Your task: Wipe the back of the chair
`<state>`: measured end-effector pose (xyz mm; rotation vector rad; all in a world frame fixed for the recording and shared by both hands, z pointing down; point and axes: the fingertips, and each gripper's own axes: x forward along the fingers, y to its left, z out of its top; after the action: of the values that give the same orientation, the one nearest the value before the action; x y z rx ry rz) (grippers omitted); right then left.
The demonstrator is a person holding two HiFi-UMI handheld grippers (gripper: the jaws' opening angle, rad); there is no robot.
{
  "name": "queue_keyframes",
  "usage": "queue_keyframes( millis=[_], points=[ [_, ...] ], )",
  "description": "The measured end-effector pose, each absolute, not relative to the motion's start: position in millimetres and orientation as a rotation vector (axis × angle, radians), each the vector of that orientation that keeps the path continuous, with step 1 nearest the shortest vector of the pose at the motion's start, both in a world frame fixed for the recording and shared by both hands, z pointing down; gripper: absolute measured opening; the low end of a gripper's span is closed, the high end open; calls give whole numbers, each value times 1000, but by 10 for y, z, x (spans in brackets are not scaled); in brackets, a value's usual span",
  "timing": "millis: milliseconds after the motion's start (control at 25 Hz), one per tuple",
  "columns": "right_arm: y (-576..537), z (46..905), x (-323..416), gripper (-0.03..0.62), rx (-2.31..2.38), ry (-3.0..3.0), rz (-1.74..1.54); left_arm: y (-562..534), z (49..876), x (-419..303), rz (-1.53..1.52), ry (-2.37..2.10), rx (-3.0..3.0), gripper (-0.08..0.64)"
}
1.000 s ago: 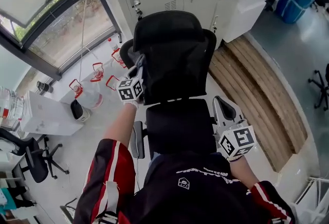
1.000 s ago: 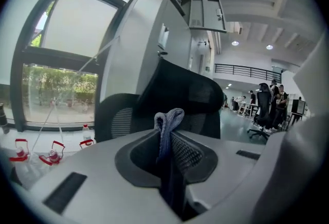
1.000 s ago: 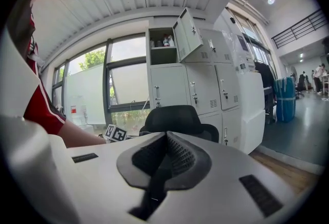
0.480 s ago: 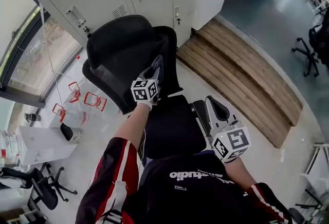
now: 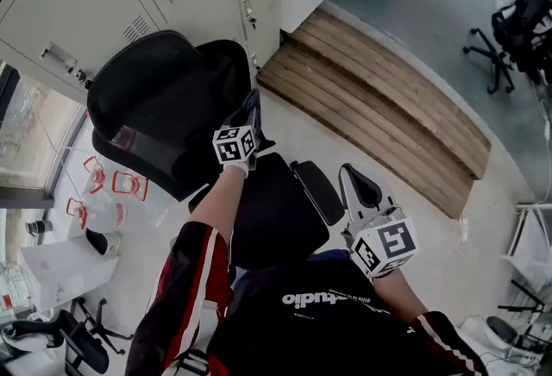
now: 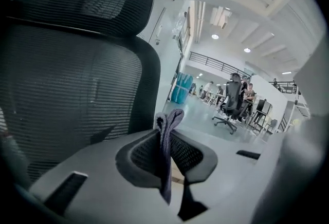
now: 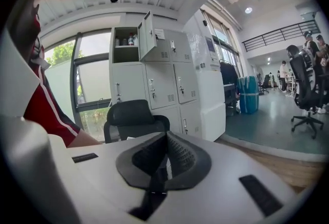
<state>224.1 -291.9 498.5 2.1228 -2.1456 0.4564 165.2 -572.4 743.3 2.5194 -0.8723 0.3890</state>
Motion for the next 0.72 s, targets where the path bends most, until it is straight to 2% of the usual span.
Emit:
queue_keyframes(
  millis=[280,720],
  points=[
    [-3003,4992,2166,14,2085,-2172,456,-5846,7498,1316,399,-949,2492,60],
    [-3173,4914,1443,14,1917,-2302,418,-5930,7440,-100,389,-1167,2407,60]
  ],
)
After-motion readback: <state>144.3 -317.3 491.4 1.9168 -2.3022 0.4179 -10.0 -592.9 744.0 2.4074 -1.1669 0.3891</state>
